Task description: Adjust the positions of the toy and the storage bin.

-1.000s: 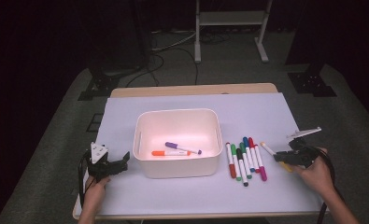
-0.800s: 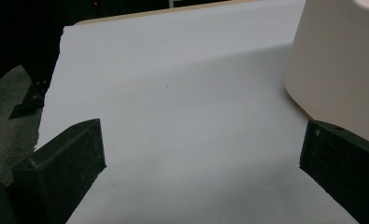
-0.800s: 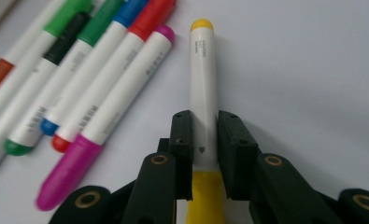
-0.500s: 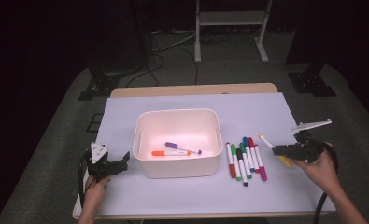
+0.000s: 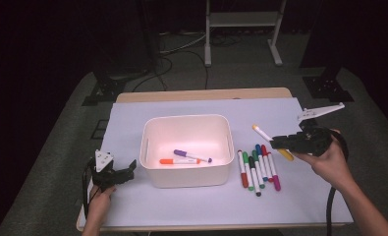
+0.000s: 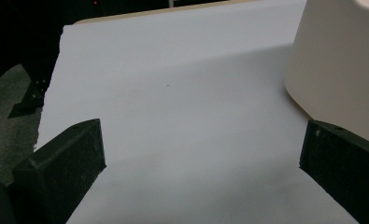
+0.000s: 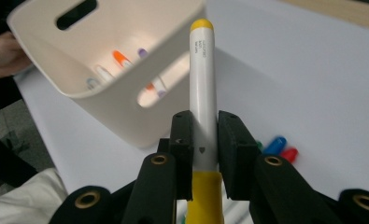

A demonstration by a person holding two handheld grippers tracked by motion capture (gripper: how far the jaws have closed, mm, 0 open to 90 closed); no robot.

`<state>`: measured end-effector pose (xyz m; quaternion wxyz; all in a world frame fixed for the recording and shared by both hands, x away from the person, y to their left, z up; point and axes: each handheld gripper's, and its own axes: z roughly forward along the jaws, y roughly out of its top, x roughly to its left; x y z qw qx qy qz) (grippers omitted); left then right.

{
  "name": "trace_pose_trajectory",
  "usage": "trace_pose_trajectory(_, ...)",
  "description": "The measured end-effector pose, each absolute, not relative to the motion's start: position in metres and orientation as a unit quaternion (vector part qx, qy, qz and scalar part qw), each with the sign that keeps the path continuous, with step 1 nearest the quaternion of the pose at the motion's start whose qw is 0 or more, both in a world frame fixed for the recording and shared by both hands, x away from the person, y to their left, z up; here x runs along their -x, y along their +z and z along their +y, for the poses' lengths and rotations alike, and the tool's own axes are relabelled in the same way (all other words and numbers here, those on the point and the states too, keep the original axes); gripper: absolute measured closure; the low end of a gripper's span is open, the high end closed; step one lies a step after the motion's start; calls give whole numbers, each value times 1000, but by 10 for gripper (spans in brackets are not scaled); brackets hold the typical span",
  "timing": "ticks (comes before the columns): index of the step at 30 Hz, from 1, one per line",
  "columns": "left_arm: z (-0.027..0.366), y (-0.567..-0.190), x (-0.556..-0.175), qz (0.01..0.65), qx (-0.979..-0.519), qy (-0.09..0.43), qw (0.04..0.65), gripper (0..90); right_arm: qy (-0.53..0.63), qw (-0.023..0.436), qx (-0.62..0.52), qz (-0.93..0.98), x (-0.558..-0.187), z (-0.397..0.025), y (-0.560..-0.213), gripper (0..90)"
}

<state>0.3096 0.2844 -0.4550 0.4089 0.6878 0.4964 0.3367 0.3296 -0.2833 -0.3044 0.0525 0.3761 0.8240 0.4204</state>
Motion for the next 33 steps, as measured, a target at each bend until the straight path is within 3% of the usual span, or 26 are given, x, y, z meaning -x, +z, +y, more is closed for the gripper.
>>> trace_pose_trajectory(15, 284, -455, -309, 494, -688, 336, 412, 0, 433, 26, -266, 861, -334, -193, -250, 758)
trace_pose_trajectory(33, 284, -455, -309, 493, -689, 334, 413, 0, 415, -26, -178, 892, -348, -99, -256, 757)
